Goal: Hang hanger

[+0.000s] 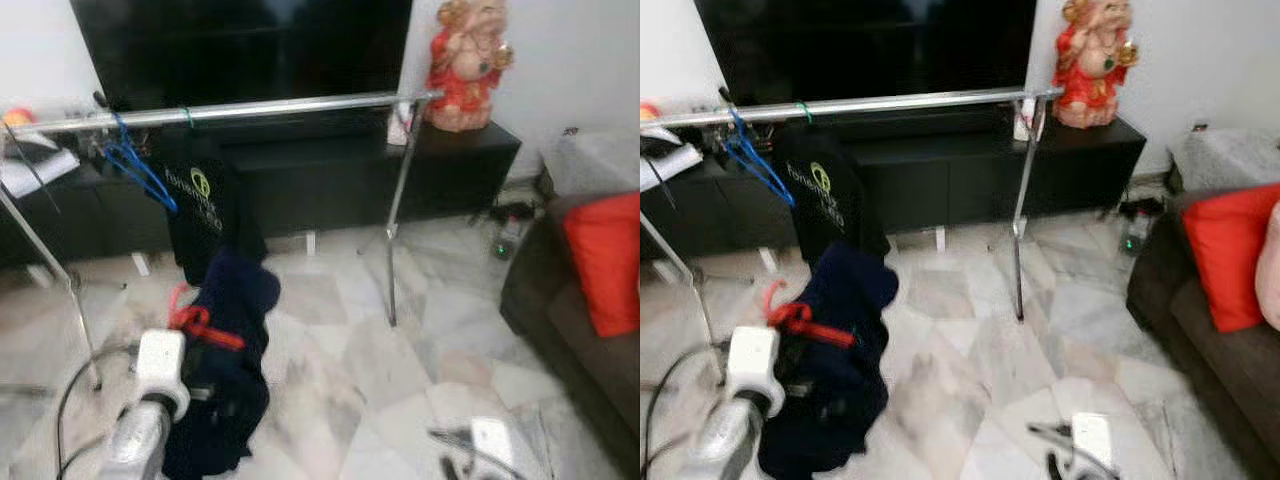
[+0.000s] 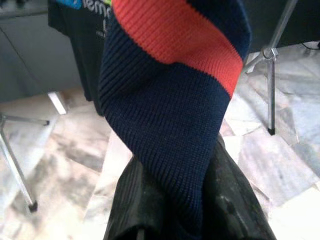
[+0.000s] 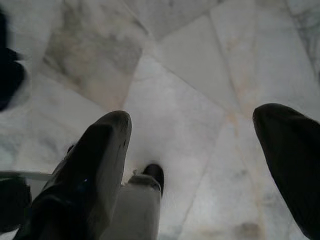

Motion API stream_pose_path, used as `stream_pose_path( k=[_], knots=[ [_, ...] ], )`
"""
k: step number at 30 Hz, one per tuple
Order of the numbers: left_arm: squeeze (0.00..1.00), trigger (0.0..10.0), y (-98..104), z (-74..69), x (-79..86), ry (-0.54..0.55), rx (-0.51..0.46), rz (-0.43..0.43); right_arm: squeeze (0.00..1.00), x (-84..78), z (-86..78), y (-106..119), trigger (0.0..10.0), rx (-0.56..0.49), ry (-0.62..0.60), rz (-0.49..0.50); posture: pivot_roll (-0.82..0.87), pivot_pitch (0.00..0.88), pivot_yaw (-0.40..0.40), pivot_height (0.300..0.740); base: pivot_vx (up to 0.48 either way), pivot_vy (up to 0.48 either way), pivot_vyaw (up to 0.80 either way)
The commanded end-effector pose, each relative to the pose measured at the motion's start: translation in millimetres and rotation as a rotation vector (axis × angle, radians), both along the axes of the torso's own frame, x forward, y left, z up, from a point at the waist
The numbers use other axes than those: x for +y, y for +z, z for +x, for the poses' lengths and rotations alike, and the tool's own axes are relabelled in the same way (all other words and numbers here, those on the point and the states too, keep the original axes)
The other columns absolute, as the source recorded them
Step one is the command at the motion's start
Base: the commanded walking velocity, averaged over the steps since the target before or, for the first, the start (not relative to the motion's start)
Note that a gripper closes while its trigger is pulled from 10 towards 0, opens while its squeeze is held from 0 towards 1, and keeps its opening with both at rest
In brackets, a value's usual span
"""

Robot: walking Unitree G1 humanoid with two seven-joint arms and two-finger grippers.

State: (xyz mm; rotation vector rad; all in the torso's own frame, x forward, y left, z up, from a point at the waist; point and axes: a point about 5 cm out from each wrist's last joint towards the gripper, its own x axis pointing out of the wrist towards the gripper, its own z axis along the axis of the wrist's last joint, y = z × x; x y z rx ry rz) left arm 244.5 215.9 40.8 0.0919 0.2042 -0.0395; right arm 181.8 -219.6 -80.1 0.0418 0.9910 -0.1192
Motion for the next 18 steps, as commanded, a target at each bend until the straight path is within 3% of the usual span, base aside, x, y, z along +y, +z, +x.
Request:
stream_pose_path(
  k=[1,18],
  knots=[
    [0.0,10.0,7.1,3.1,-6.6,-0.02,-0.042,0.011,0.0,-10.1,-4.7,0.0,10.0,0.013,-0.018,-0.014,0.07,0.0,-0.016,0.74,0.401,0.0,0.0],
    [0.0,10.0,5.0,0.7,-9.5,-0.018,-0.04,0.011,0.0,-11.3,-4.5,0.5,10.0,0.016,-0.006,-0.008,0.07,0.0,-0.031,0.74,0.407,0.0,0.0]
  ],
)
